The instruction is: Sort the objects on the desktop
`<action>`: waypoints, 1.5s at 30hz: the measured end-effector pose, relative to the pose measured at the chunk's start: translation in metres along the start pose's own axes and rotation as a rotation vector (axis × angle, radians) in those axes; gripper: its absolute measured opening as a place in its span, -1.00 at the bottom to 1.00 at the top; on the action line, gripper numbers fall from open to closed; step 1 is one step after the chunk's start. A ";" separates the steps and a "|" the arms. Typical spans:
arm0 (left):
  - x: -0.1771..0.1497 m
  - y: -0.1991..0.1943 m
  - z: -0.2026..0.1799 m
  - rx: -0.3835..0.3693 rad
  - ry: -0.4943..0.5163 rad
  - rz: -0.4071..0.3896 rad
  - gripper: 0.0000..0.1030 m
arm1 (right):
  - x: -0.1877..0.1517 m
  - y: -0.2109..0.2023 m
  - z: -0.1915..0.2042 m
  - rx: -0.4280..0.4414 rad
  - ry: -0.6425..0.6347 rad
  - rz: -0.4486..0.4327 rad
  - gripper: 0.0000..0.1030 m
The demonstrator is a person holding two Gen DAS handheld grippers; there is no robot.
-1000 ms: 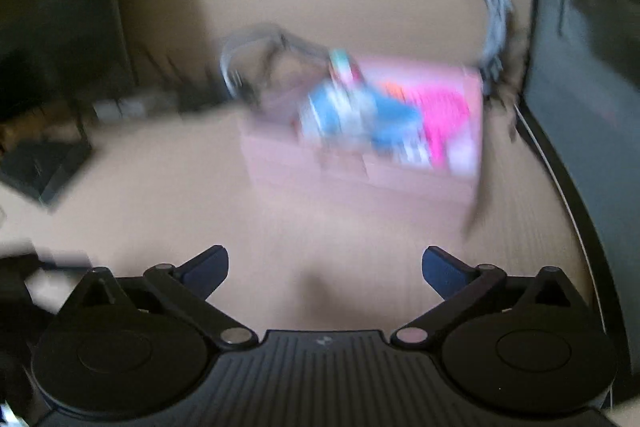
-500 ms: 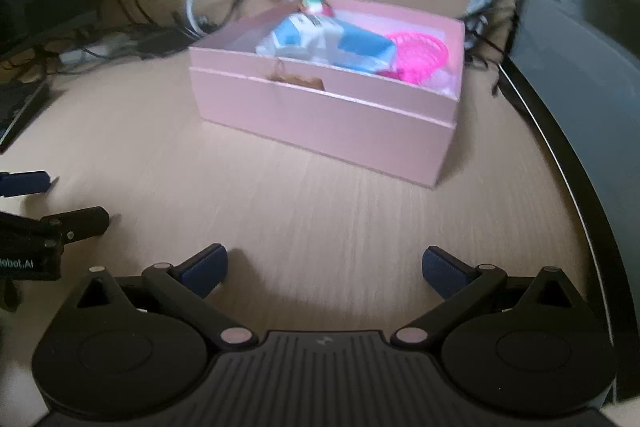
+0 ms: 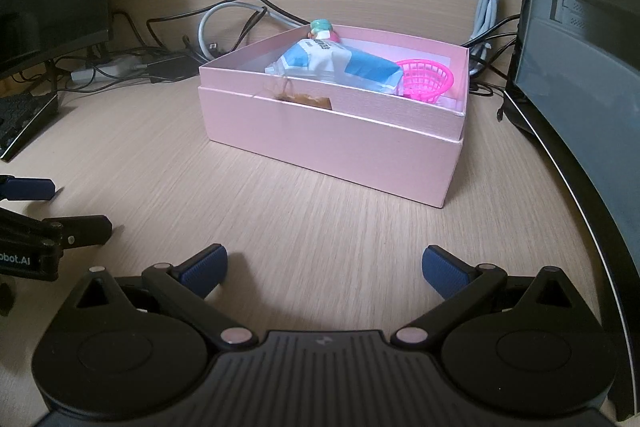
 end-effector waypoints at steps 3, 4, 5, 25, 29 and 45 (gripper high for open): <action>-0.001 -0.001 0.000 0.007 -0.003 -0.001 1.00 | 0.000 0.002 0.000 0.000 0.000 0.000 1.00; -0.001 -0.001 0.000 0.008 -0.003 -0.002 1.00 | 0.000 0.002 0.000 0.000 0.000 0.000 1.00; -0.001 -0.001 0.000 0.008 -0.004 -0.002 1.00 | 0.000 0.002 0.000 0.000 0.000 0.000 1.00; -0.002 -0.003 0.001 0.003 -0.005 -0.003 1.00 | 0.001 -0.001 0.000 0.001 -0.001 -0.002 1.00; -0.002 -0.003 0.000 0.010 -0.005 -0.002 1.00 | 0.000 0.000 0.000 0.001 -0.001 -0.002 1.00; -0.003 -0.003 0.001 0.004 -0.005 -0.005 1.00 | 0.000 0.003 -0.001 0.001 -0.002 -0.003 1.00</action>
Point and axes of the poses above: each gripper's, at about its wrist camera, not at the fingertips, and y roughly the way its jaws point, z to its left, x to its top, the point moved 3 cm from there along y, roughly the way its jaws point, and after that the axes turned 7 degrees about x, right-handed, at the moved point
